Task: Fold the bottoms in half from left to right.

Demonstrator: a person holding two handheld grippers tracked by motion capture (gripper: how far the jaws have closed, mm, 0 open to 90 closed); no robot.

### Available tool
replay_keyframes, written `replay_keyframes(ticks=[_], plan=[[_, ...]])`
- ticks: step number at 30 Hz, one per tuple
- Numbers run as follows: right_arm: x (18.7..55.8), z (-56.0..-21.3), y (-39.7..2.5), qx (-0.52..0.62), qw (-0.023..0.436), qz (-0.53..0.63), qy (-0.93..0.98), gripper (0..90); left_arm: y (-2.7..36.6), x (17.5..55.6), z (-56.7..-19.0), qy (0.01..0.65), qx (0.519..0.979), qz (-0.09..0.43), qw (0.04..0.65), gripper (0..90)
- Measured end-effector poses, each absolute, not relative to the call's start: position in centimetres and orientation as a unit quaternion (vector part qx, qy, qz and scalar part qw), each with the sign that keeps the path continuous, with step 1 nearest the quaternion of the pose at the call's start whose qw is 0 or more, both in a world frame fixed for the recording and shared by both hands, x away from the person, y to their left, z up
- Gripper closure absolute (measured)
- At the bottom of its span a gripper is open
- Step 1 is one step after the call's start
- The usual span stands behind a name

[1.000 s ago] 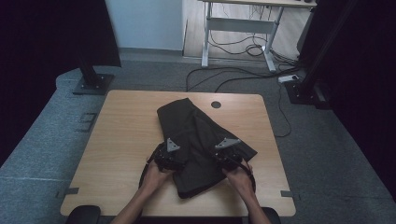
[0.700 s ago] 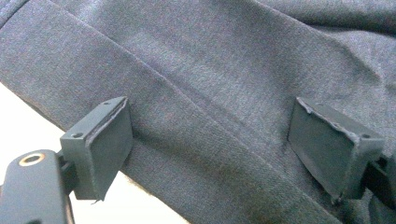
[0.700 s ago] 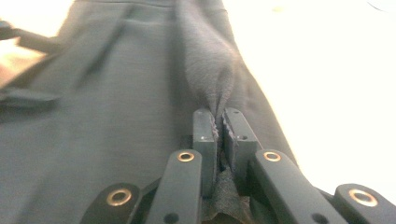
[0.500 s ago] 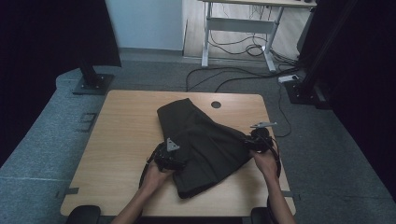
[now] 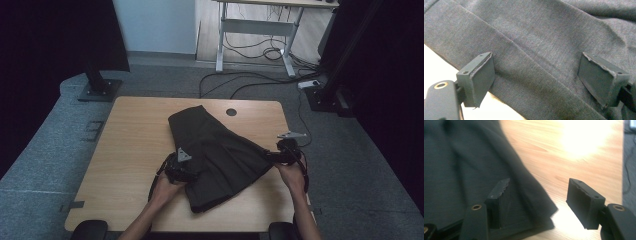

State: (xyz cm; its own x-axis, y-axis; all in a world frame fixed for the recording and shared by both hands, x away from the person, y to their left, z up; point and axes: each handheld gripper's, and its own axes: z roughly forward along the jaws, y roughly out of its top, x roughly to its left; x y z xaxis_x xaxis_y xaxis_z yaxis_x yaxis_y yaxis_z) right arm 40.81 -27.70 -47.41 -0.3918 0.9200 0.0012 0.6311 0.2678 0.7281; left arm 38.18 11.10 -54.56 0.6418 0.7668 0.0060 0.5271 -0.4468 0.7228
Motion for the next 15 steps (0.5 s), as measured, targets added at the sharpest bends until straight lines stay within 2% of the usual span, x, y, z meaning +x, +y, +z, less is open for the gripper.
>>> replay_keyframes(ticks=[3,8,15], plan=[[40.6,-47.3,-27.0,0.480,0.208,0.336,0.783,35.0,10.7,37.3,-53.7,0.396,0.829,0.171,0.356,15.1],[41.3,-49.9,-26.5,0.480,0.177,0.320,0.797,29.2,9.5,34.4,-51.6,0.367,0.839,0.166,0.366,14.1],[41.7,-53.1,-27.1,0.506,0.171,0.301,0.790,26.8,8.3,31.5,-53.0,0.344,0.868,0.165,0.319,12.8]])
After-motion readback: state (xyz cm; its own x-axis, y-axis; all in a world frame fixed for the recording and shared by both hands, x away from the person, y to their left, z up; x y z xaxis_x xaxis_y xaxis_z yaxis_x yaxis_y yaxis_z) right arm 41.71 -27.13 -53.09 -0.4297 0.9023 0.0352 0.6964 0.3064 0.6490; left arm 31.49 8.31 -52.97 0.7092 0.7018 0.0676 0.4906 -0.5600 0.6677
